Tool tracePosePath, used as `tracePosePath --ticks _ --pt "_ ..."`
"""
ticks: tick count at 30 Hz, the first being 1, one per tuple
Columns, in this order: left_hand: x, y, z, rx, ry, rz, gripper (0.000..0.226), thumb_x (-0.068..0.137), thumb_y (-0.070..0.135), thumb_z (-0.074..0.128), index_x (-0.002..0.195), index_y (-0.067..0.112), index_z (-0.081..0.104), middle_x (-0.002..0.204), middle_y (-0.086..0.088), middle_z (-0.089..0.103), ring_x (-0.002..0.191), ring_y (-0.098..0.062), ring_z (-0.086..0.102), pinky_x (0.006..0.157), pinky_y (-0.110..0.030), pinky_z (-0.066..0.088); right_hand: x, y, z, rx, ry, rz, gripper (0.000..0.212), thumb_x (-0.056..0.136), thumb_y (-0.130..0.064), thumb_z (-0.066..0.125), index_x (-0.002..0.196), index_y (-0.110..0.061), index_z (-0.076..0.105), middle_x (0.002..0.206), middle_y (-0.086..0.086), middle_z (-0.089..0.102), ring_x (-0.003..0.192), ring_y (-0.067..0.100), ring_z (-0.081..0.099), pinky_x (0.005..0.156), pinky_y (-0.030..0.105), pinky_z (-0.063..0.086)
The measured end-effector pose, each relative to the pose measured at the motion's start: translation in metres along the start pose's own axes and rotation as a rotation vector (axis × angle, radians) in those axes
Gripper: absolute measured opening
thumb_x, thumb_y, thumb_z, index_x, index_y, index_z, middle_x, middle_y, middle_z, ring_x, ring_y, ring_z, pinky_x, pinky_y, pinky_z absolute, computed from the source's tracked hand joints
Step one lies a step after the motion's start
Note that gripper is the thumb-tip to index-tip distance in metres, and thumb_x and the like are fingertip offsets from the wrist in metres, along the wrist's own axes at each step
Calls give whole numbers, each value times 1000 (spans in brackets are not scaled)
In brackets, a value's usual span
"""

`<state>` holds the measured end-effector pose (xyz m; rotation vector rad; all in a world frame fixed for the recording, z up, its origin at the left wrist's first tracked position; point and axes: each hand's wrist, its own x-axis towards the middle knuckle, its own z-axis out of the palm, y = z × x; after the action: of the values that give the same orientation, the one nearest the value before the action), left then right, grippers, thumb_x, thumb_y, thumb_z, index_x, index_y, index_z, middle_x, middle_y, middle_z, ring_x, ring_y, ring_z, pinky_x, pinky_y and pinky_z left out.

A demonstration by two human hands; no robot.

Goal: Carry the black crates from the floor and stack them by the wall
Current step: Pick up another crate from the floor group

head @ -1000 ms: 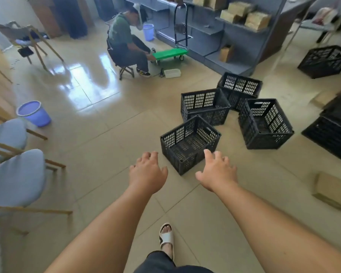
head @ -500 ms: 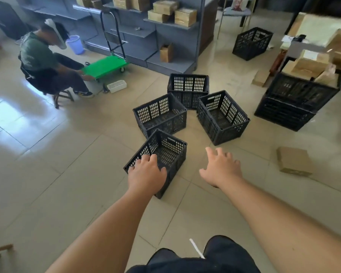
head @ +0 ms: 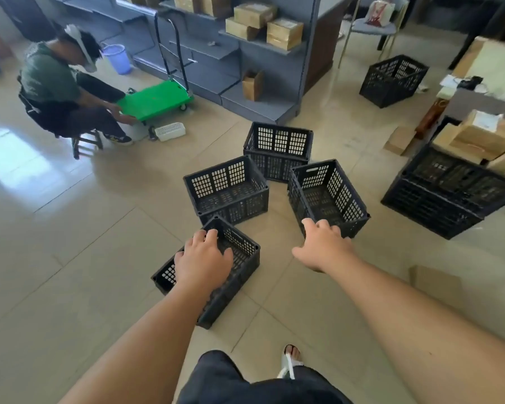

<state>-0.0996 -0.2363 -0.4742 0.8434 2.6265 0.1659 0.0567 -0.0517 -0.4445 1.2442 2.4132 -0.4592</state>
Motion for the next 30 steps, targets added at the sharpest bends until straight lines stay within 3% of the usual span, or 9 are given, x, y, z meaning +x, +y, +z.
tracePosePath --ticks 7,16,30 --pt "55 -14 -10 -94 -9 -163 65 97 56 39 155 28 31 160 0 37 145 -27 36 115 -53 33 91 -55 -31 -42 -93 -100 75 92 -52 54 157 -26 26 157 10 36 143 36 36 110 56 36" --pt "145 -104 -25 -196 -19 -366 66 98 54 39 157 24 32 163 -5 33 147 -28 33 113 -52 34 178 -169 -29 -100 -183 -153 74 90 -48 52 156 -28 27 156 8 39 140 35 39 109 52 40" --pt "173 -170 -5 -296 -86 -726 63 98 53 41 153 22 37 154 -4 42 140 -26 41 107 -49 39 279 -266 2 -218 -282 -302 66 91 -49 55 150 -26 34 151 8 46 136 33 46 108 53 43"
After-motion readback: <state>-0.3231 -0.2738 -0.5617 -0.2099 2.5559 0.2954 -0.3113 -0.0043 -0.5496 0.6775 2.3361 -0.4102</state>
